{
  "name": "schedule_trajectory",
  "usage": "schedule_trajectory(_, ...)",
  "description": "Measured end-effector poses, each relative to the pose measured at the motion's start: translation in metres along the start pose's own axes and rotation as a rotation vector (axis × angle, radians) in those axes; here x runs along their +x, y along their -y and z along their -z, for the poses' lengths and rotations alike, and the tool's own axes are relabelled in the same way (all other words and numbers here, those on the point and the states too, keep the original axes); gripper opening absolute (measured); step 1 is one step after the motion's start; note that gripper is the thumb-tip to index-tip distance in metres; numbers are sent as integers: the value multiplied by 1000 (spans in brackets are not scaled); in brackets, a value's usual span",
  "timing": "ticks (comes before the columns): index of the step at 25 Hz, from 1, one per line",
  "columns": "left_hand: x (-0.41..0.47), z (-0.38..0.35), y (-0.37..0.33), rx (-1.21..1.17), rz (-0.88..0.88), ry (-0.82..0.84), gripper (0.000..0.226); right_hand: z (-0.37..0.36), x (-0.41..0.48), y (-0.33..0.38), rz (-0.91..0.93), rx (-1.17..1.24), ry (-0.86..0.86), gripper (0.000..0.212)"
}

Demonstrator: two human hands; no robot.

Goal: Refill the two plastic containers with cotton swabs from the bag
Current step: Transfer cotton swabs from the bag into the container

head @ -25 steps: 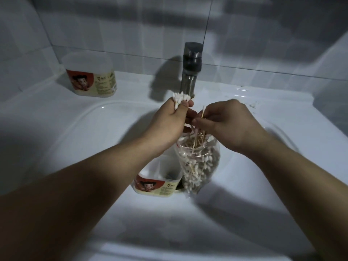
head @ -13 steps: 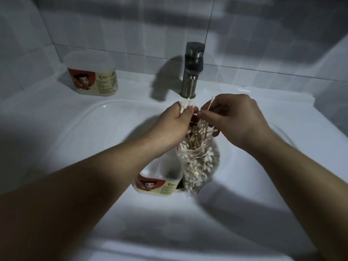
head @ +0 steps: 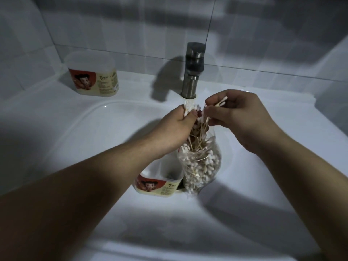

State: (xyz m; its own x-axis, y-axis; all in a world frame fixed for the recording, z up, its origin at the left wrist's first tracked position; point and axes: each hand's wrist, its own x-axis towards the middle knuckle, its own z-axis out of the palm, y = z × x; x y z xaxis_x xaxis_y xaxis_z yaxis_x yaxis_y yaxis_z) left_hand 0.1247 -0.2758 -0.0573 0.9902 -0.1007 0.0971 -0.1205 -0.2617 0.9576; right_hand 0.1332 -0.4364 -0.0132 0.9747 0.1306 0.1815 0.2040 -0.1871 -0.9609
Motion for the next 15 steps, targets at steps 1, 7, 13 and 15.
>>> schedule_trajectory(1,0,0,0,-8,2,4,29,0,0,1,6,39,-10,16)
schedule_trajectory(7,2,0,1,3,12,-24,30,4,-1,4,11,79,-31,20)
schedule_trajectory(13,2,2,1,-3,21,-25,27,9,-1,8,47,57,-57,22)
schedule_trajectory(15,1,1,1,-51,23,-16,27,9,0,8,50,58,-62,23)
